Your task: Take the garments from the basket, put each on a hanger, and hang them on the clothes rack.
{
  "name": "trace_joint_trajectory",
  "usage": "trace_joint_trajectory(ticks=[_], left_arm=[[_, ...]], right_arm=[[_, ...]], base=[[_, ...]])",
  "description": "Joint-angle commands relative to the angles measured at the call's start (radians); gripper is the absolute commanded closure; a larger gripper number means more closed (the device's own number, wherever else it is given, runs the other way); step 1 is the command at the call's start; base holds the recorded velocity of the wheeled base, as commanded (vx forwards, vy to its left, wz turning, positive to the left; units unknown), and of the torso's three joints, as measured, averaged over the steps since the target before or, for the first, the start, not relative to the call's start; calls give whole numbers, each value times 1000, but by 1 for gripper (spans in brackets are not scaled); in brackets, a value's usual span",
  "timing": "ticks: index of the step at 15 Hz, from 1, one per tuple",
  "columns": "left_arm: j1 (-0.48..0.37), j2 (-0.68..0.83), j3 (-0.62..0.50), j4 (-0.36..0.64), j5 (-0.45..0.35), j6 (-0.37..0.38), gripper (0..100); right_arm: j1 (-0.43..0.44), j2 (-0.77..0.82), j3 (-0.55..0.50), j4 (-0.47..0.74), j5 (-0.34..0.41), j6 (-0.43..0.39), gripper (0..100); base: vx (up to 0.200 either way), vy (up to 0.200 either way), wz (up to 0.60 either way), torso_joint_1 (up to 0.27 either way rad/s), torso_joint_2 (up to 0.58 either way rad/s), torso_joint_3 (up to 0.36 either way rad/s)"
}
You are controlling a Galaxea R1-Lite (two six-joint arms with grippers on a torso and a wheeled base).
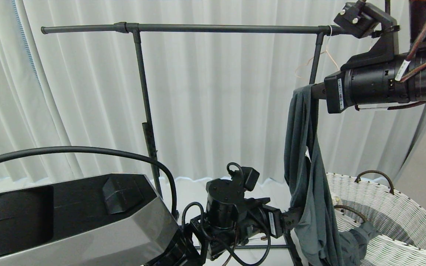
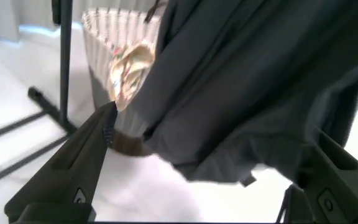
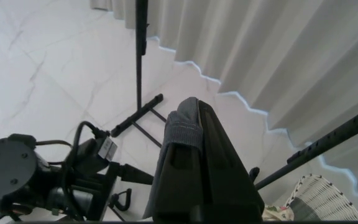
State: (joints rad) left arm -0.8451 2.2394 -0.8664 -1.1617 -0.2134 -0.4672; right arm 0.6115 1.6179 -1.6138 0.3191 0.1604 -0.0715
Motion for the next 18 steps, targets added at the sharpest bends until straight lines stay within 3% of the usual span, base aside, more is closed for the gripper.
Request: trace_joint_trajectory(ticks=[1,4,5,9,12,15,18], left_arm=[[3,14,3,-3,0,-1,0],[1,11,3,-4,5,-1,0],[1,9,3,-7,9,-1,100],[-26,-58,67,-10,157,-7,100],[-58,-184,190,-79,169,-4,100],[-58,-457,348,-79,149,-27,100],[-45,-712,434,53,132,-28,100]], right_arm=[[2,0,0,1,1,-1,100],[10,0,2,1,1,-1,100],[10,0,2,1,-1,-1,100],[5,0,3,1,-39,4,100],[4,0,6,1,-47,6,100],[4,0,6,0,-45,4,100],[21,14,6,-28,-41,7,100]], base=[[0,0,0,0,0,0],[0,0,0,0,0,0],[0,0,0,0,0,0],[0,0,0,0,0,0],[0,0,0,0,0,0],[0,0,0,0,0,0],[0,0,0,0,0,0]])
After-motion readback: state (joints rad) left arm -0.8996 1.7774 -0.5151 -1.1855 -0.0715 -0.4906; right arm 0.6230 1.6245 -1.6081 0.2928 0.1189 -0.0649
